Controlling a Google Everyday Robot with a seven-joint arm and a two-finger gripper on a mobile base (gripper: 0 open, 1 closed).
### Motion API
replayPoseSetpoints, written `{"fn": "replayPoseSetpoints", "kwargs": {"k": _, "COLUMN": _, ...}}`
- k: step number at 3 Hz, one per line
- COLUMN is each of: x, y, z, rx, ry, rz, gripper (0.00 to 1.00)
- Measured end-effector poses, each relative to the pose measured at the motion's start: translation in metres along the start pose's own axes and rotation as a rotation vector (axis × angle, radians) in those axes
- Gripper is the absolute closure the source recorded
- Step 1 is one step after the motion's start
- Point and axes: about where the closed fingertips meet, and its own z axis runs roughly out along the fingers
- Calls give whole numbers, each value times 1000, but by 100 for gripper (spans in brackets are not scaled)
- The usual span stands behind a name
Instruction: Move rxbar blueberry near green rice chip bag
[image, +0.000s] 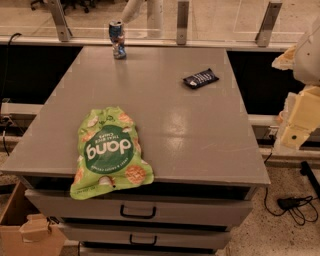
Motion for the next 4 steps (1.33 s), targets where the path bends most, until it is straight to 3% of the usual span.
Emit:
{"fn": "replayPoseSetpoints", "kwargs": {"k": 2, "x": -4, "y": -14, "z": 9, "rx": 1, "ry": -31, "rz": -24, "gripper": 0}}
{"fn": "replayPoseSetpoints", "kwargs": {"k": 3, "x": -25, "y": -59, "z": 38, "rx": 13, "ry": -107, "rz": -68, "gripper": 0}}
{"fn": "replayPoseSetpoints", "kwargs": {"k": 4, "x": -54, "y": -114, "z": 77, "rx": 24, "ry": -208, "rz": -70, "gripper": 0}}
